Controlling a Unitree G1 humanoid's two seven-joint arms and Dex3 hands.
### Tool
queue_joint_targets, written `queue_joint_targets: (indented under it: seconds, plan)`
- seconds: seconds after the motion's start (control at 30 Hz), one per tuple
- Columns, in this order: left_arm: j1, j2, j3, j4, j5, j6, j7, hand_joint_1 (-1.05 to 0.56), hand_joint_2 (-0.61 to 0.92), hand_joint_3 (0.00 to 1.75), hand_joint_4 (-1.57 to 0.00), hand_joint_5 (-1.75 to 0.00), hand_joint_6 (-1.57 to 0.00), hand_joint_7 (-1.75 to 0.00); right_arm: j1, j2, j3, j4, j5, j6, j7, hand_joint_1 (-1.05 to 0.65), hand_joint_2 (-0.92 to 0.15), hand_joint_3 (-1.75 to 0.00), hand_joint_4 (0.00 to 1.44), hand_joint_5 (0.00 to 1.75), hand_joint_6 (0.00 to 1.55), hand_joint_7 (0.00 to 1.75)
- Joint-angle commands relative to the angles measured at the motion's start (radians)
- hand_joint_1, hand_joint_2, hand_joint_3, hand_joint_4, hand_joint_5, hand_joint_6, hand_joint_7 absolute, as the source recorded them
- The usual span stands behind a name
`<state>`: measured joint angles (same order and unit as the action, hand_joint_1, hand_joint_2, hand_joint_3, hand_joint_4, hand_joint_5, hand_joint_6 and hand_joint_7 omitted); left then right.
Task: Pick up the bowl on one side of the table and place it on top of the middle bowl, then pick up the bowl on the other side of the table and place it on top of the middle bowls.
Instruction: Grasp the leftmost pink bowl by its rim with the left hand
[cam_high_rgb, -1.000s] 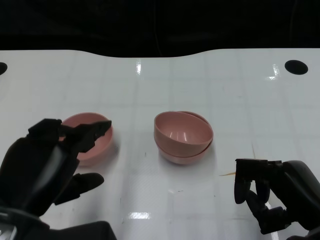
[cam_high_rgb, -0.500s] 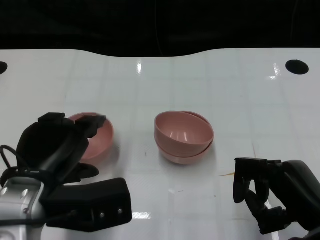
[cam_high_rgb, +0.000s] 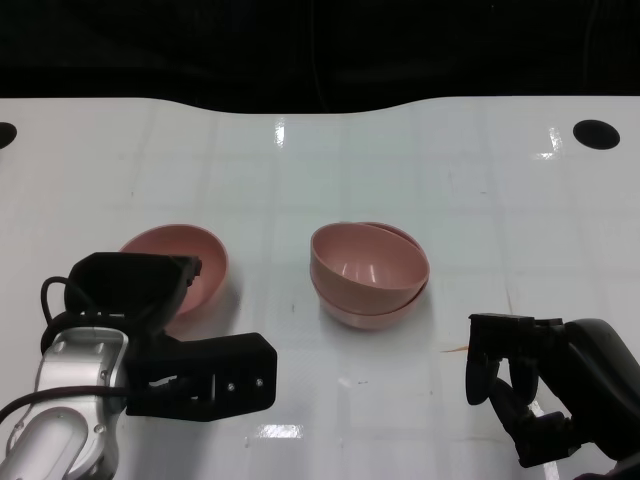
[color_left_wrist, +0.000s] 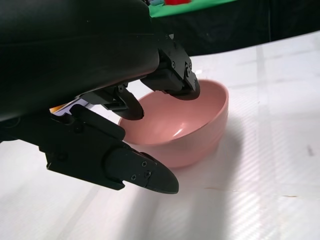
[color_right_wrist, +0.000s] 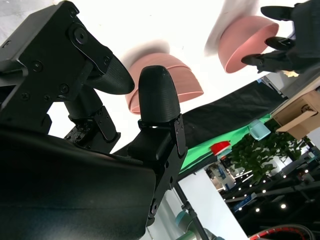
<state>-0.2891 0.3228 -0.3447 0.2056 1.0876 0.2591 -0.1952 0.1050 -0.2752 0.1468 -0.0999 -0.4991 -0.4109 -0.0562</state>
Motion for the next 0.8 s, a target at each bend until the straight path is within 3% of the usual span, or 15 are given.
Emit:
queue_joint_targets:
  seconds: [0.03,0.1,0.13,0.17,0.2,0.33,0.37,0.47,0.8]
  plan:
    - [-0.037,0.017,-0.019,0.103,-0.029,-0.035,0.083,-0.52,0.92,0.06,-0.80,-0.19,-0.58,-0.04,-0.001,-0.002,-0.003,-0.007,0.013,0.007,0.006,-0.05,-0.19,-1.58,0.96,1.75,0.79,1.66]
    - [-0.050,0.027,-0.029,0.162,-0.049,-0.076,0.148,-0.50,0.92,0.07,-0.86,-0.21,-0.61,-0.05,0.001,-0.001,-0.002,-0.012,0.010,0.013,0.008,-0.05,-0.19,-1.58,0.96,1.75,0.79,1.66]
    - [-0.057,0.032,-0.032,0.203,-0.063,-0.113,0.202,-0.46,0.92,0.05,-0.92,-0.32,-0.71,-0.07,0.003,0.001,-0.001,-0.017,0.008,0.016,0.008,-0.06,-0.19,-1.58,0.96,1.75,0.79,1.65]
    - [-0.064,0.037,-0.035,0.240,-0.076,-0.146,0.249,-0.41,0.92,0.03,-0.86,-0.71,-0.86,-0.06,0.004,0.002,0.000,-0.019,0.007,0.018,0.008,-0.06,-0.19,-1.58,0.96,1.75,0.79,1.65]
    - [-0.072,0.041,-0.037,0.272,-0.087,-0.171,0.285,-0.38,0.92,0.03,-0.82,-0.88,-0.92,-0.06,0.004,0.002,0.001,-0.019,0.003,0.017,0.005,-0.05,-0.18,-1.58,0.96,1.75,0.79,1.65]
    - [-0.108,0.050,-0.057,0.325,-0.106,-0.208,0.337,-0.35,0.92,0.06,-0.83,-1.09,-1.14,-0.10,-0.001,-0.004,0.002,-0.007,-0.001,0.001,-0.005,-0.04,-0.18,-1.59,0.96,1.75,0.79,1.62]
    - [-0.115,0.051,-0.062,0.326,-0.110,-0.211,0.337,-0.35,0.92,0.03,-0.83,-1.32,-1.18,-0.09,-0.001,-0.004,0.002,-0.006,0.000,0.000,-0.005,-0.04,-0.18,-1.59,0.96,1.75,0.80,1.62]
    - [-0.131,0.048,-0.073,0.323,-0.119,-0.209,0.333,-0.33,0.92,0.01,-0.83,-1.66,-1.22,-0.07,0.000,-0.003,0.003,-0.008,0.001,0.004,-0.004,-0.05,-0.17,-1.59,0.97,1.75,0.81,1.61]
    - [-0.147,0.037,-0.100,0.244,-0.119,-0.130,0.285,-0.33,0.92,0.19,-0.79,-1.75,-1.22,-0.05,0.004,-0.003,0.000,-0.014,0.003,0.011,-0.001,-0.05,-0.17,-1.60,0.96,1.75,0.82,1.62]
